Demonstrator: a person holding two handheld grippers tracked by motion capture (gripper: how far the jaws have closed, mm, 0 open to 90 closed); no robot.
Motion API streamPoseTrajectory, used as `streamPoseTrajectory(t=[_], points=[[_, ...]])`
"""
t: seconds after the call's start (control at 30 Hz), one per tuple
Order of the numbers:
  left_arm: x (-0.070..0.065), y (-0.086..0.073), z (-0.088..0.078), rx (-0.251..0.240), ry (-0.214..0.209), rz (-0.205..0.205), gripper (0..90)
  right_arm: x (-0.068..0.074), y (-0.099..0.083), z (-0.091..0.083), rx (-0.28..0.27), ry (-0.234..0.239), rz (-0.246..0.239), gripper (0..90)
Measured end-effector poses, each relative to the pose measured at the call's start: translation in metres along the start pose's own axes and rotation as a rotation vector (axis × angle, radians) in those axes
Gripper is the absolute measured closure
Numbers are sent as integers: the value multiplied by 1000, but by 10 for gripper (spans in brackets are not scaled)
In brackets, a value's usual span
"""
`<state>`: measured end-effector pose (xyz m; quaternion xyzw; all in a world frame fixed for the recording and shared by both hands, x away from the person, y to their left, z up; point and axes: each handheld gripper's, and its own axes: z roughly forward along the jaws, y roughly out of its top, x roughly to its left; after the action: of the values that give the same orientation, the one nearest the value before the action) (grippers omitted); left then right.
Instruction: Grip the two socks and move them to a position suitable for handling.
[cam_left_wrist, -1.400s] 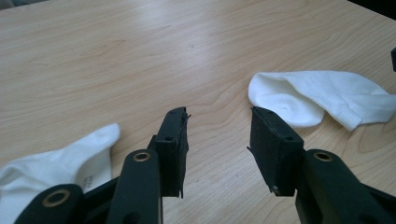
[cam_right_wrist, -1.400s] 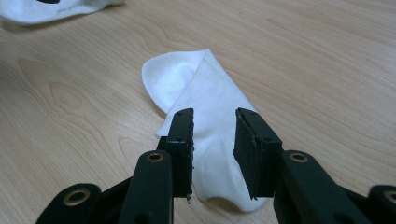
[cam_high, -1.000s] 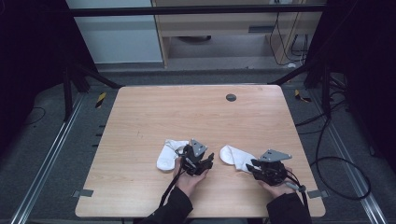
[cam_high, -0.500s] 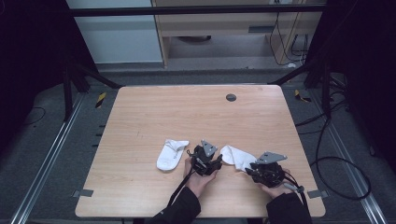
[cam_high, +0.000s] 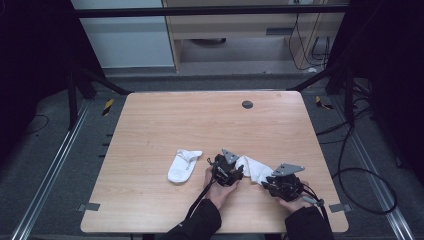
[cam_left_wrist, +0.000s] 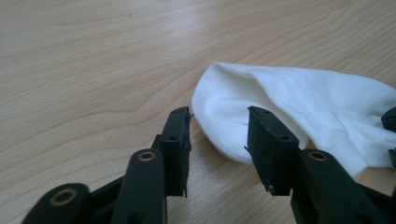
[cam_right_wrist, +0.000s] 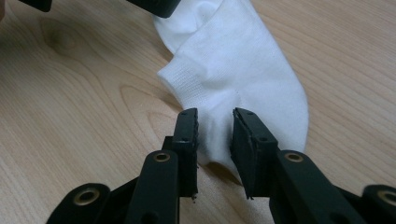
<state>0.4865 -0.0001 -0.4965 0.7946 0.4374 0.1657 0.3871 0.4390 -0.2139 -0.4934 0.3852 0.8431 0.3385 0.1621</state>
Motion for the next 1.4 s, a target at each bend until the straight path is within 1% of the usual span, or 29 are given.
streamPoseTrajectory(t=[0.07, 0.17, 0.37, 0.53, 0.6, 0.73, 0.87, 0.97, 1.03, 1.1, 1.13, 1.2, 1.23, 1.33, 1.4], points=[[1, -1, 4, 15, -2, -10, 657, 0, 0, 1, 6, 6, 4, 738], [3, -2, 6, 26, 3, -7, 712, 0, 0, 2, 11, 7, -3, 766], [2, -3, 5, 24, 4, 1, 812, 0, 1, 2, 20, 16, 4, 821], [1, -3, 5, 22, 7, 4, 869, 1, 2, 2, 21, 18, 8, 835], [1, -3, 5, 22, 9, 7, 878, 1, 2, 0, 4, 25, 19, 836], [3, -3, 4, 21, 6, 9, 882, -1, 6, -5, -64, 37, 43, 836], [4, -4, 2, 23, 0, 26, 885, -6, 8, -10, -140, 40, 108, 835], [3, -5, 0, 15, -7, 31, 886, -12, 10, -12, -185, 26, 172, 835], [3, -5, -1, 14, -13, 42, 886, -16, 11, -12, -210, 3, 207, 834], [2, -6, -3, 17, -15, 59, 886, -20, 12, -11, -225, -21, 240, 835], [2, -6, -3, 15, -17, 60, 887, -21, 13, -10, -226, -36, 252, 835], [2, -6, -4, 18, -17, 67, 887, -24, 14, -9, -230, -65, 269, 835], [2, -6, -5, 17, -17, 68, 887, -26, 14, -8, -232, -82, 261, 835], [3, -5, -6, 18, -21, 68, 887, -31, 15, -7, -233, -125, 270, 835], [3, -5, -7, 16, -23, 69, 887, -35, 15, -7, -244, -143, 290, 835]])
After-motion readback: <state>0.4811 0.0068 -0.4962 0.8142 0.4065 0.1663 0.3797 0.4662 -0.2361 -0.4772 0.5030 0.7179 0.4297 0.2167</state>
